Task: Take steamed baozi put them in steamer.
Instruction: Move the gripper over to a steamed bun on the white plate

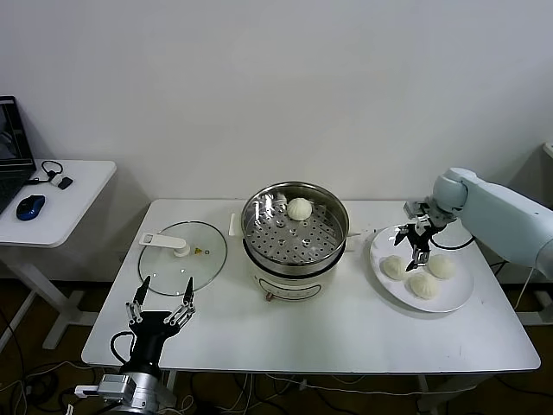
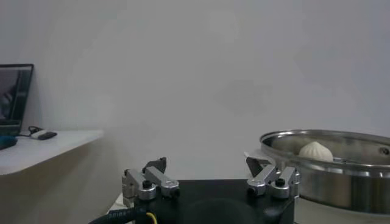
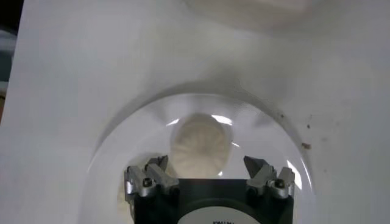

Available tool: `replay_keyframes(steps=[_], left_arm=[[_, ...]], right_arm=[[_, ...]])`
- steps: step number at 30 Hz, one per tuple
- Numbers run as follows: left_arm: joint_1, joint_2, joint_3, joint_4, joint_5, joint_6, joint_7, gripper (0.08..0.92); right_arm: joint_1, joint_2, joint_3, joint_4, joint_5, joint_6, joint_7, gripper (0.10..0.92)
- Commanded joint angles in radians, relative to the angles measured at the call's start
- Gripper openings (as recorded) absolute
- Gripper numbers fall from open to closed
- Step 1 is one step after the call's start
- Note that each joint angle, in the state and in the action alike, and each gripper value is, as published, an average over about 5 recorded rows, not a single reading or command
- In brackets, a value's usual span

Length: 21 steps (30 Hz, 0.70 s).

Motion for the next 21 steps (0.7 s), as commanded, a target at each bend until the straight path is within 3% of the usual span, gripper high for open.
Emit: replay_keyframes(steps=[1, 21], left_arm=[[0.003, 0.000, -0.002, -0.001, -0.011, 0.001, 0.000, 0.823], [0.005, -0.001, -0.003, -0.002, -0.016, 0.002, 0.000, 0.823]], right_arm=[[-0.054, 0.041, 0.042, -0.070, -0.044, 0.028, 0.004, 0.823], [-0.081, 0.061, 0.081, -0.104, -0.077, 0.028, -0.013, 0.822]])
